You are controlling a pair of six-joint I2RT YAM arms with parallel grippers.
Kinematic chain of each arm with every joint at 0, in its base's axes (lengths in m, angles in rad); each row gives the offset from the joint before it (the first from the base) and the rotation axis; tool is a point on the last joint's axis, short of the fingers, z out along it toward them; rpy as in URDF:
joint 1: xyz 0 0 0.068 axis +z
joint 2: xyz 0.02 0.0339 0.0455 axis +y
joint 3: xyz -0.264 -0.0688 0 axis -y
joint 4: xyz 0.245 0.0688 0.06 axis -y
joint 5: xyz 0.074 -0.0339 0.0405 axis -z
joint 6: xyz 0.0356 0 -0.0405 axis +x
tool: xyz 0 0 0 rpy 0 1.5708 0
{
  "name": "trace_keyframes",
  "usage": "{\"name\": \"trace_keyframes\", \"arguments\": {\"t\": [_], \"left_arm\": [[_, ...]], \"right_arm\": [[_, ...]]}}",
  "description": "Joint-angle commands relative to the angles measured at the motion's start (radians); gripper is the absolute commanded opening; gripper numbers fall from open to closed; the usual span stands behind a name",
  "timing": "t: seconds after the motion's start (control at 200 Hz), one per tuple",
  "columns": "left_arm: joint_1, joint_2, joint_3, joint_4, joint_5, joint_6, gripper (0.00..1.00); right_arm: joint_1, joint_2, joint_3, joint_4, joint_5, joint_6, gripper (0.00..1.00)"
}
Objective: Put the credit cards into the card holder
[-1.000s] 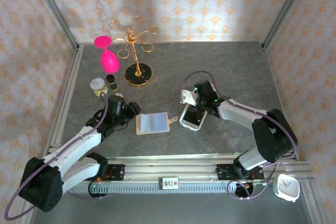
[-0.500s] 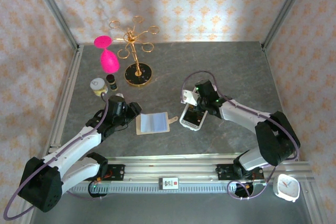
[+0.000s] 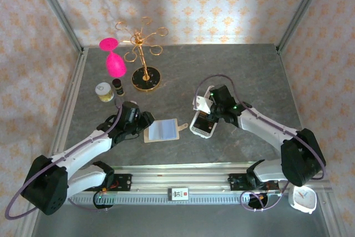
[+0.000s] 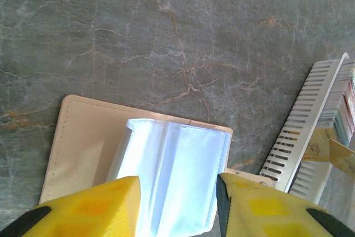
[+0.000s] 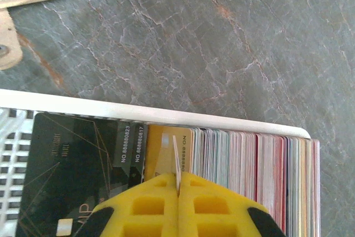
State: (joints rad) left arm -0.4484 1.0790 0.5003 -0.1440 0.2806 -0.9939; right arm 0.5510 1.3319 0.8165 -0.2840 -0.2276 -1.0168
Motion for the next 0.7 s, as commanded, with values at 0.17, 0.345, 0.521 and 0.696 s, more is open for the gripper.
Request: {"name": "trace_keyframes", "arguments": {"t": [0.17,0.345,0.521,0.696], "left_arm": [[-0.037,0.055,0.061,0.016,0.021,0.026,0.32],[-0.049,0.084,0.076,0.000,0.019,0.034,0.28],[-0.052,0.116,0.072,-0.034,-0.009,0.040,0.24],[-0.052,0.154,0.067,-0.075,-0.038,0.048,0.22]], "right_arm": [[0.004,-0.052,0.061,-0.089,-0.086,0.103,0.00],[0.005,-0.069,0.098,-0.077,-0.133,0.212,0.00],[0.004,-0.081,0.117,-0.033,-0.209,0.381,0.00],[0.005,0.011,0.233,-0.087,-0.173,0.688,0.00]]}}
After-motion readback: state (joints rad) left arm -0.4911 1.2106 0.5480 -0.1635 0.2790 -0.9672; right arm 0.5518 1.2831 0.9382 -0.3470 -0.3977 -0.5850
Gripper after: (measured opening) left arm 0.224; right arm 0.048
